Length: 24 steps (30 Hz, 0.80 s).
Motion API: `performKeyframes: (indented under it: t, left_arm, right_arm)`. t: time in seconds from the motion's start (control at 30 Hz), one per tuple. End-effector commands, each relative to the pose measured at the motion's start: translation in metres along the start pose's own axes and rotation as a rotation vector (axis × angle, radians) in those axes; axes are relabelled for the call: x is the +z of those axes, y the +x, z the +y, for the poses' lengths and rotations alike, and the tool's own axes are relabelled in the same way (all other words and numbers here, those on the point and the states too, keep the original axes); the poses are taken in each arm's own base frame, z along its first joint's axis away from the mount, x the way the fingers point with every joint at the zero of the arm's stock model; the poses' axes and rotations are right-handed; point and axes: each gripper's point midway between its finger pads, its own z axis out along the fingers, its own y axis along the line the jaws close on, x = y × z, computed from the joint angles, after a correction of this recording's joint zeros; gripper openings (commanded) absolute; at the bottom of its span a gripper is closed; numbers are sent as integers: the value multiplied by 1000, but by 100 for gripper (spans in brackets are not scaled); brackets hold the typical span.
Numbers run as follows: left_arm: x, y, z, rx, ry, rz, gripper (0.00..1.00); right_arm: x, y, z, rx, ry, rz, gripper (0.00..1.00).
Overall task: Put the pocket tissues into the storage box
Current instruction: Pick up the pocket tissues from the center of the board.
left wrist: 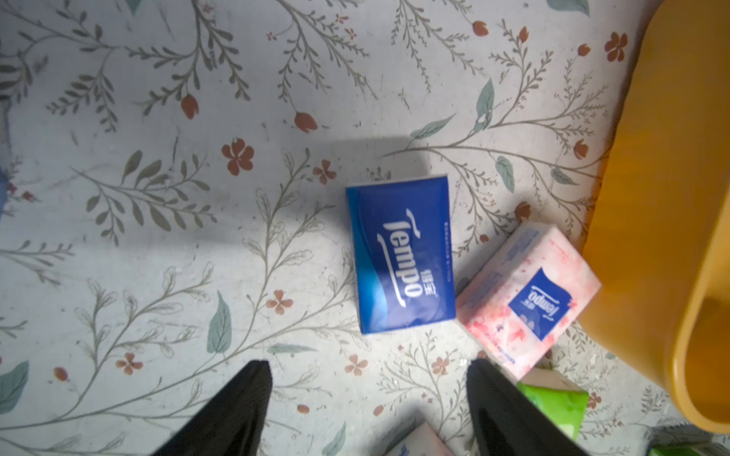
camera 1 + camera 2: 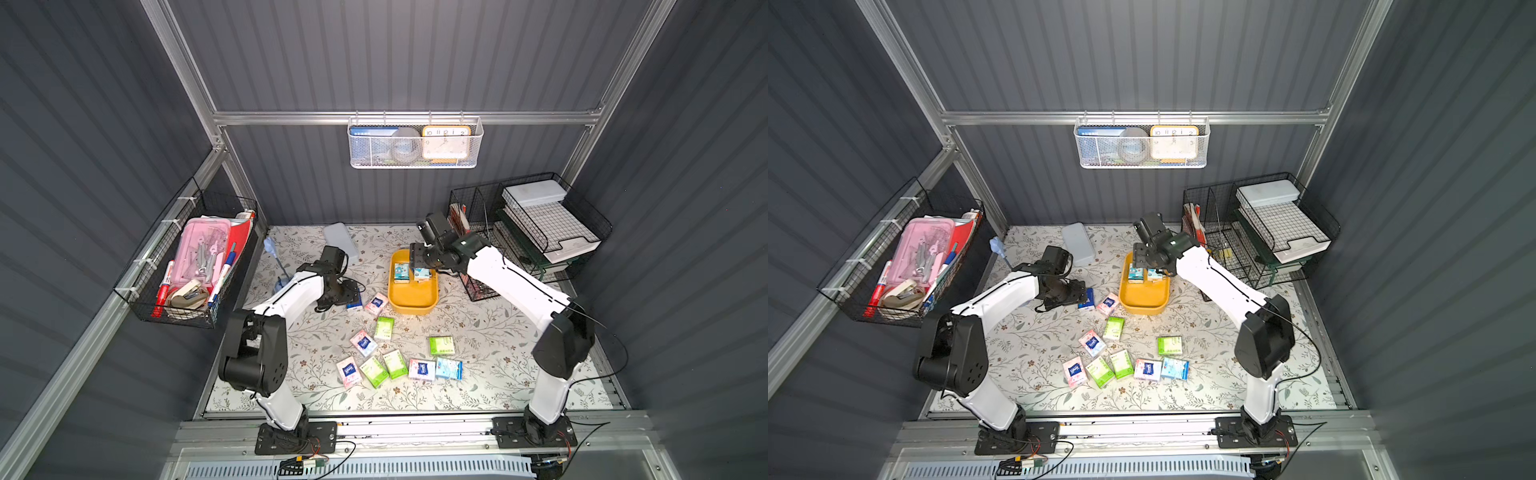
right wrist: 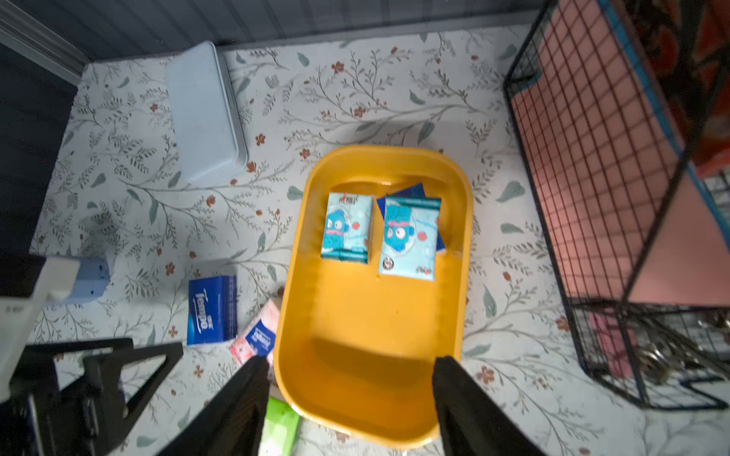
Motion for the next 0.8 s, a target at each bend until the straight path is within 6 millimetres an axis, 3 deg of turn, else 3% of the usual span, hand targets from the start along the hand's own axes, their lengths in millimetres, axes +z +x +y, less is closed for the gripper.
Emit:
performKeyframes:
  t: [0.0,0.2,0.67,0.77]
  left_arm:
    - [7,-9,-1,33,-19,19,82]
    - [28,-10,-10,25,-6,55,83]
    - [62,-5,-18,0,-27,80,84]
    - [71,-2,-13,-4,-53,91,78]
  right_arm:
    - [-3,39,-11,11,0,106,70]
    - [-20,66,-32,40,30,130,71]
    - [-39,77,-48,22,55,128,71]
    - [-41,77,-50,21,61,121,71]
